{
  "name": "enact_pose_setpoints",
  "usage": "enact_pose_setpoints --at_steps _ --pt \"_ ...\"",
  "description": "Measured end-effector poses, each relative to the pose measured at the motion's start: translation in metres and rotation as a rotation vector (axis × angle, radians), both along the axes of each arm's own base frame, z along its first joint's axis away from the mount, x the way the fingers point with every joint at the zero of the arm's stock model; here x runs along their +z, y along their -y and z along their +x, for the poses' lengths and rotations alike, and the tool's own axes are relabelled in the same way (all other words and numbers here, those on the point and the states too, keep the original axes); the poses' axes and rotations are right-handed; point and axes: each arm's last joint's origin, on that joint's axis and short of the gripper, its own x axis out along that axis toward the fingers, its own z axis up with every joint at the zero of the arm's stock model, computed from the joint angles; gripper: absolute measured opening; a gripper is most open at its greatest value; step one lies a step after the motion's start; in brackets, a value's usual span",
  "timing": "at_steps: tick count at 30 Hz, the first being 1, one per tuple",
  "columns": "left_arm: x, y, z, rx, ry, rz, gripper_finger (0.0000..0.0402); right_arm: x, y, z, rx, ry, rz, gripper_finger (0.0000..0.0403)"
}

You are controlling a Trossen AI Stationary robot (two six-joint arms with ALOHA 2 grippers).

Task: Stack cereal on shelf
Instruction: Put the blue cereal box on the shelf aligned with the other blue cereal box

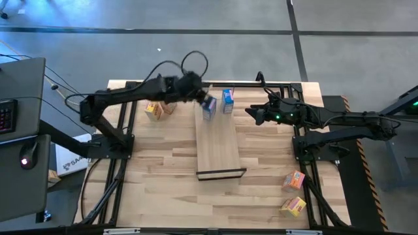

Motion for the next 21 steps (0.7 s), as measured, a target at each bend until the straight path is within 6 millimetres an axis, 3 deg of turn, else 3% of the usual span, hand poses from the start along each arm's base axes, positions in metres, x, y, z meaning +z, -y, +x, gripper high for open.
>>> enact_pose_setpoints --at_steps 3,7,10,13,16,21 --pt "-0.009 0.026 -0.018 -0.031 0.011 0.044 0.0118 0.0 0.0 0.0 -0.002 0.0 -0.001 0.0229" --pt "-0.031 0.068 -0.046 -0.177 0.184 0.036 0.0016 0.0 0.001 0.0 -0.018 -0.001 -0.006 0.0229" --pt "-0.057 0.088 -0.068 -0.26 0.272 0.002 0.0014 0.0 0.001 0.0 -0.02 -0.001 -0.005 0.0229" --pt "-0.091 0.09 -0.077 -0.289 0.292 -0.03 0.0004 0.0 0.001 0.0 -0.032 0.007 0.012 0.0229" --pt "-0.116 0.089 -0.068 -0.383 0.318 -0.088 0.0002 -0.001 0.002 0.0 -0.076 0.013 0.024 0.0229" --pt "-0.146 0.079 -0.043 -0.438 0.276 -0.019 0.0 -0.006 0.003 0.004 -0.123 0.018 0.077 0.0229"
